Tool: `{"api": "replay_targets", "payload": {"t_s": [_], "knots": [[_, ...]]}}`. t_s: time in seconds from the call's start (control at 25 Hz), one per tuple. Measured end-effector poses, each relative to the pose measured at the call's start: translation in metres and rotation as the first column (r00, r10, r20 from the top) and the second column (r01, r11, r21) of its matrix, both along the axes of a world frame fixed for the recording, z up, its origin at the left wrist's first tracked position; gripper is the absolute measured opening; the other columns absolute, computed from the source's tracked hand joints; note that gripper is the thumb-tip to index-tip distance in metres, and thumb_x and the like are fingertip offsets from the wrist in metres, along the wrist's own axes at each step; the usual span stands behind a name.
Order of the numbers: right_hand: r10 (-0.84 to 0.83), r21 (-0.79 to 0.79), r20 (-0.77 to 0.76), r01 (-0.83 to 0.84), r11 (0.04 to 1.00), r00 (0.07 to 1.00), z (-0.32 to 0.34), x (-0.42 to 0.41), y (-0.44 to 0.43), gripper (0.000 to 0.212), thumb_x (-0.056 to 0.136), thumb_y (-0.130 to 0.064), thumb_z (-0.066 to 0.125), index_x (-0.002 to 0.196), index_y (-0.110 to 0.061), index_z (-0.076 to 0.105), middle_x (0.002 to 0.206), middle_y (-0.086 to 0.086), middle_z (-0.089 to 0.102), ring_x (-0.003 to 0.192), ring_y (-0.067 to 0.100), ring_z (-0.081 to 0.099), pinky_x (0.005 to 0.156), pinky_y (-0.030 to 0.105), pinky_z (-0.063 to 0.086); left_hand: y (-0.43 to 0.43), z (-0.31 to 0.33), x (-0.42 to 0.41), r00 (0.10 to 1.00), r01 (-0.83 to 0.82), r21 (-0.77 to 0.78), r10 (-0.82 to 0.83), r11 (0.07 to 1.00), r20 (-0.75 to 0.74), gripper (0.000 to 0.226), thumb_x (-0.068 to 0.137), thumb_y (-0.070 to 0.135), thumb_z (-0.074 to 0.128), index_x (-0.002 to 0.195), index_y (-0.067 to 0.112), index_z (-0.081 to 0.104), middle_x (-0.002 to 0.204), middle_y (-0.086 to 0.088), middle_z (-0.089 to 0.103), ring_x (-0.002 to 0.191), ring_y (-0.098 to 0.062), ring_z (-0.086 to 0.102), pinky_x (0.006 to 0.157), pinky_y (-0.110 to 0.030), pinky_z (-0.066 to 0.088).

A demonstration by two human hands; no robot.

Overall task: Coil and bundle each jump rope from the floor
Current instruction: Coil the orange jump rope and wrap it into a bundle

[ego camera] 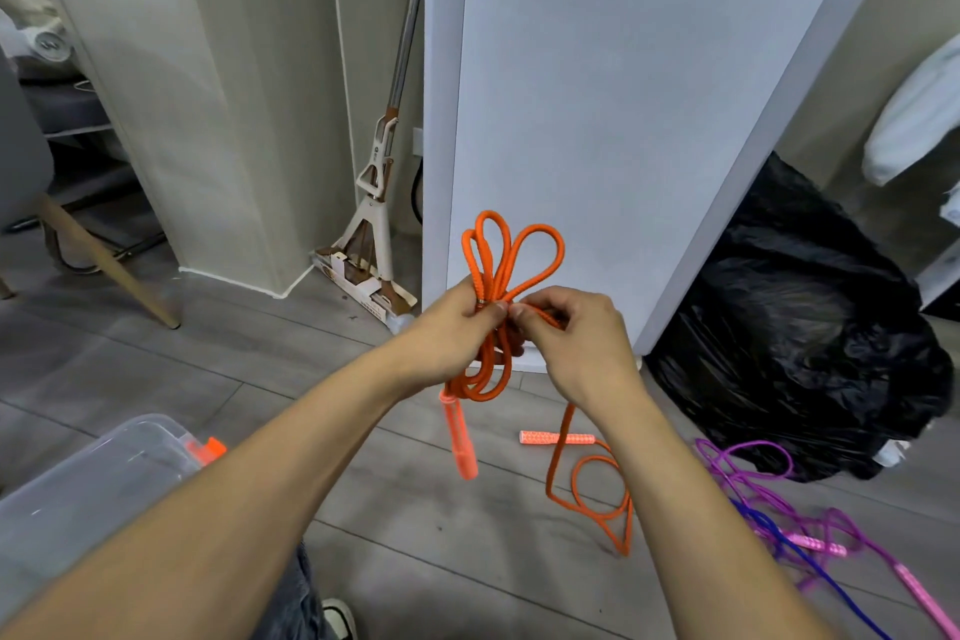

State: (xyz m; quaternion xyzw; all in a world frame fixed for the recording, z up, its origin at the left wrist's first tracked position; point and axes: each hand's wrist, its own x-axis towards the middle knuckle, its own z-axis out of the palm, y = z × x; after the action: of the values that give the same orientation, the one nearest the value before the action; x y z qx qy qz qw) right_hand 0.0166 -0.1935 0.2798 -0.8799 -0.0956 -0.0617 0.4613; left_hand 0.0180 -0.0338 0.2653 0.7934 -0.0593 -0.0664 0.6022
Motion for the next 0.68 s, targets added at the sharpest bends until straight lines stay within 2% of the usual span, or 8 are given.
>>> {"api": "replay_targets", "payload": {"t_s": [0.16, 0.28, 0.36, 0.44, 0.56, 0.64, 0.68], "knots": [[-0.092, -0.037, -0.006, 0.092, 0.995, 0.996, 0.001, -0.001, -0.005, 0.014, 0.087, -0.037, 0.075, 0.085, -0.024, 0.075, 0.075, -0.012, 0.068, 0.068, 0.001, 0.062, 0.058, 0.014, 0.04, 0.002, 0.011, -0.009, 0.996, 0.086, 0.119, -0.083, 0.989, -0.023, 0.013, 0.105, 0.026, 0.044, 0.103, 0.016, 0.052, 0.088, -0.009, 0.062, 0.087, -0.03, 0.073, 0.082, -0.039, 0.059], [-0.069, -0.081, -0.056, 0.065, 0.995, 0.996, 0.0, 0.0, -0.004, 0.015, 0.088, -0.036, 0.073, 0.088, -0.021, 0.076, 0.077, -0.01, 0.068, 0.07, 0.004, 0.062, 0.059, 0.017, 0.039, 0.006, 0.013, -0.009, 0.994, 0.109, 0.312, -0.103, 0.944, -0.035, 0.017, 0.104, 0.033, 0.046, 0.097, 0.018, 0.052, 0.082, -0.006, 0.058, 0.077, -0.024, 0.074, 0.08, -0.041, 0.059], [-0.019, -0.089, -0.108, 0.01, 0.996, 0.994, -0.002, 0.002, -0.002, 0.015, 0.095, -0.031, 0.065, 0.097, -0.02, 0.076, 0.081, -0.008, 0.07, 0.076, 0.006, 0.064, 0.06, 0.018, 0.043, 0.009, 0.01, -0.007, 0.997, 0.035, 0.396, -0.062, 0.918, 0.055, 0.014, 0.104, 0.033, 0.046, 0.091, 0.026, 0.049, 0.08, -0.002, 0.056, 0.069, -0.02, 0.073, 0.074, -0.041, 0.06], [-0.007, -0.117, -0.155, -0.011, 0.993, 0.988, -0.002, 0.004, -0.005, 0.02, 0.1, -0.028, 0.056, 0.099, -0.02, 0.074, 0.083, -0.004, 0.072, 0.076, 0.011, 0.065, 0.058, 0.018, 0.045, 0.013, 0.006, 0.0, 0.985, -0.142, 0.34, 0.098, 0.929, 0.144, 0.012, 0.104, 0.031, 0.045, 0.094, 0.025, 0.048, 0.077, -0.002, 0.056, 0.063, -0.02, 0.071, 0.067, -0.04, 0.059], [-0.017, -0.193, -0.188, -0.02, 0.981, 0.982, -0.003, 0.007, -0.015, 0.024, 0.103, -0.027, 0.047, 0.1, -0.017, 0.068, 0.084, -0.004, 0.073, 0.063, 0.008, 0.057, 0.05, 0.017, 0.037, 0.023, -0.003, 0.016, 0.905, -0.42, 0.091, 0.408, 0.903, 0.123, 0.016, 0.105, 0.023, 0.042, 0.094, 0.014, 0.048, 0.072, -0.014, 0.059, 0.058, -0.024, 0.068, 0.059, -0.034, 0.055], [-0.031, -0.127, -0.198, 0.006, 0.992, 0.98, -0.005, 0.01, -0.022, 0.014, 0.103, -0.022, 0.045, 0.107, -0.024, 0.059, 0.088, -0.003, 0.073, 0.063, 0.011, 0.058, 0.05, 0.018, 0.04, 0.03, -0.007, 0.026, 0.809, -0.58, -0.099, 0.586, 0.808, 0.045, 0.019, 0.103, 0.017, 0.041, 0.089, 0.008, 0.05, 0.07, -0.022, 0.057, 0.049, -0.02, 0.065, 0.055, -0.031, 0.052], [-0.055, -0.064, -0.201, 0.043, 0.997, 0.978, -0.005, 0.012, -0.025, 0.011, 0.102, -0.02, 0.047, 0.108, -0.025, 0.056, 0.089, -0.002, 0.073, 0.065, 0.014, 0.06, 0.052, 0.021, 0.043, 0.034, -0.008, 0.028, 0.75, -0.652, -0.174, 0.661, 0.738, -0.007, 0.02, 0.103, 0.016, 0.041, 0.088, 0.007, 0.05, 0.066, -0.019, 0.056, 0.042, -0.013, 0.062, 0.052, -0.028, 0.051]]}}
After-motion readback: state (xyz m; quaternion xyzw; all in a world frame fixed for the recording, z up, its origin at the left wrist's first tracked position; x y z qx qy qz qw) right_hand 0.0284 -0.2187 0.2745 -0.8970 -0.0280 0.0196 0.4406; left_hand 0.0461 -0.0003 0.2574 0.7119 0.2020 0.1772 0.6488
